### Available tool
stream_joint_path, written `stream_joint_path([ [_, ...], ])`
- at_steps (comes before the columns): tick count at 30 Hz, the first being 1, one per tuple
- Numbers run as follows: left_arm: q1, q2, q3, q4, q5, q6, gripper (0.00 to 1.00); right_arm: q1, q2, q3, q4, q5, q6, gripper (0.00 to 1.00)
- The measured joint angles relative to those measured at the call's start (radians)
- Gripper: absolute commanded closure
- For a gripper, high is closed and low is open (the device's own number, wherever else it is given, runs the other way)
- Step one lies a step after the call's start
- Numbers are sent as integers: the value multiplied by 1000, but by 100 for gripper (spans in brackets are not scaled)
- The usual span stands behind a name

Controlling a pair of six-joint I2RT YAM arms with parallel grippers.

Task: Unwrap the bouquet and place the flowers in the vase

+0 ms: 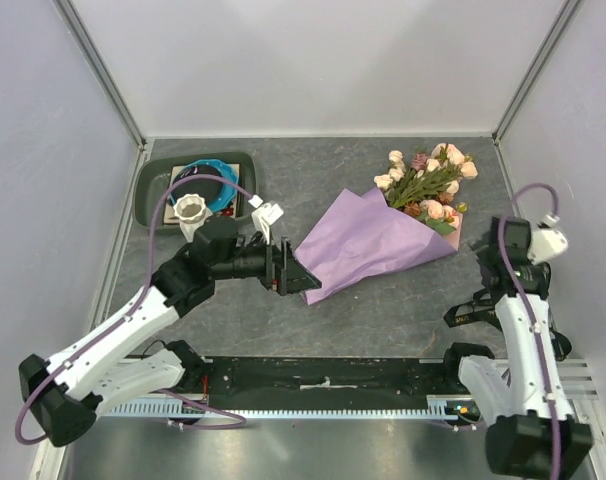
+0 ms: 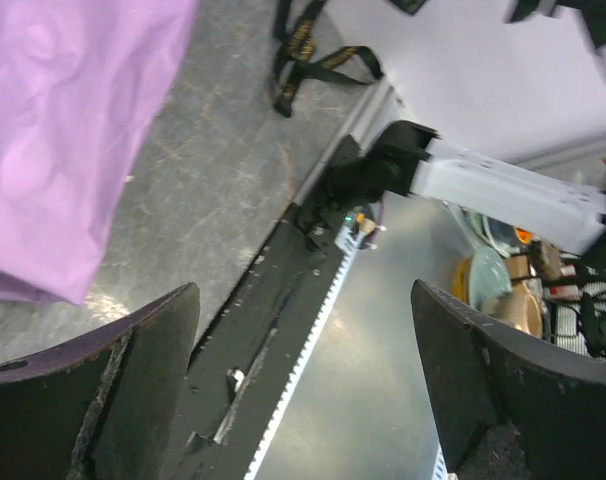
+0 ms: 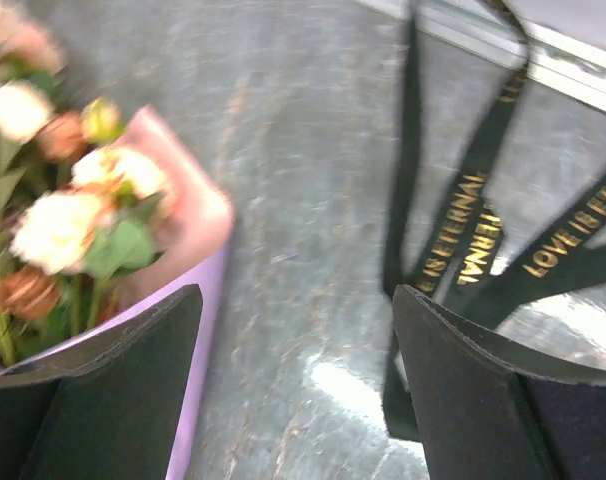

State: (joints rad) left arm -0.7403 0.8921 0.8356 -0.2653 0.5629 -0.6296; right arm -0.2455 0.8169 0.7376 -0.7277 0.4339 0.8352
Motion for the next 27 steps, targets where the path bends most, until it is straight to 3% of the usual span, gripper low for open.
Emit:
stream_joint_path([
  [7,75,188,26,-10,-79,34,8,589,273,164,27,121,-13,14],
  [12,132,302,45,-10,-117,56,7,848,395,131,78,99,-15,14],
  [17,164,375,82,-9,-149,81,7,904,308,-29,190,15,-30,19],
  [24,190,560,158,10,-167,105,16,898,230,-161,231,8,3,53],
  [27,190,626,165,20,-168,105,18,856,218,-210,240,-2,25,52],
])
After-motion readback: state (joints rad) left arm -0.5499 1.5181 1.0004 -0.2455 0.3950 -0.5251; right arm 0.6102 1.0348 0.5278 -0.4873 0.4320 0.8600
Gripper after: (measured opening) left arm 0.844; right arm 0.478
